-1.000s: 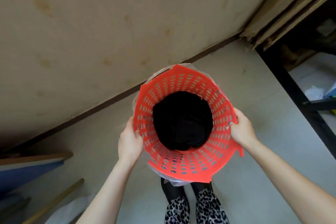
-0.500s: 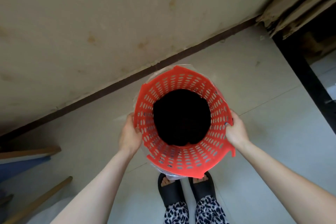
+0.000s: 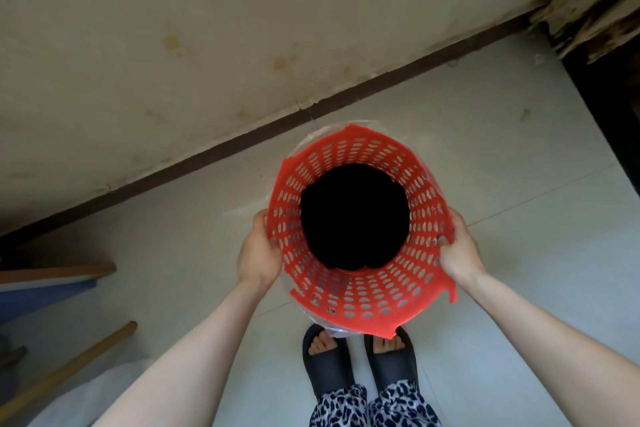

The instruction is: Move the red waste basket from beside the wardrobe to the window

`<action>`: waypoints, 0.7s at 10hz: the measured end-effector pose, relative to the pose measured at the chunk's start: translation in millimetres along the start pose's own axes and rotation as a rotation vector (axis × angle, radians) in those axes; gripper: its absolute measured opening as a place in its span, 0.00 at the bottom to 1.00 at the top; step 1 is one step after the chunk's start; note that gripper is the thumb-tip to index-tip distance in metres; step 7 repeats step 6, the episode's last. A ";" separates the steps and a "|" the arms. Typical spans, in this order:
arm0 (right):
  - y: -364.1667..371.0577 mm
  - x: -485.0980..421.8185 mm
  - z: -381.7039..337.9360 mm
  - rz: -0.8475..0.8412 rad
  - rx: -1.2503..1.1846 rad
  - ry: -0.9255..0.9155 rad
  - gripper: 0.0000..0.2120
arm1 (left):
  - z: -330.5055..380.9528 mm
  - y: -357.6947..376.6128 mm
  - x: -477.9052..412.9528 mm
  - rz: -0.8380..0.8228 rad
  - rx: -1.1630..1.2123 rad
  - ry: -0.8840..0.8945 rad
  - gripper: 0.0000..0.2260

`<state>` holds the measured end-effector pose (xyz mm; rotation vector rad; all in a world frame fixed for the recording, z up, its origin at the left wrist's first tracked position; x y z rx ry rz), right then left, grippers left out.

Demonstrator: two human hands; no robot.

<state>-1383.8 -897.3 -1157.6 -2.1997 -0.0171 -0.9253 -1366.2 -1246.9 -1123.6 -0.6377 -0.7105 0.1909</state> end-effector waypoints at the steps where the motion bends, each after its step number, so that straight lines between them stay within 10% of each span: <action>1: 1.9 -0.4 0.3 -0.020 0.017 -0.018 0.28 | -6.3 3.9 -2.9 0.030 -0.014 -0.010 0.18; 7: -16.9 5.1 -45.5 -0.234 0.198 -0.045 0.54 | 10.9 -12.9 -3.5 -0.189 -0.129 -0.058 0.42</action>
Point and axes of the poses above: each hand's wrist, its own x-axis away from the middle knuckle, its own y-axis out of the palm, z = x × y, the point moved 4 cm from there along -x, towards the middle knuckle, and after that the axes turned 9 degrees about x, right-handed, at the moved point
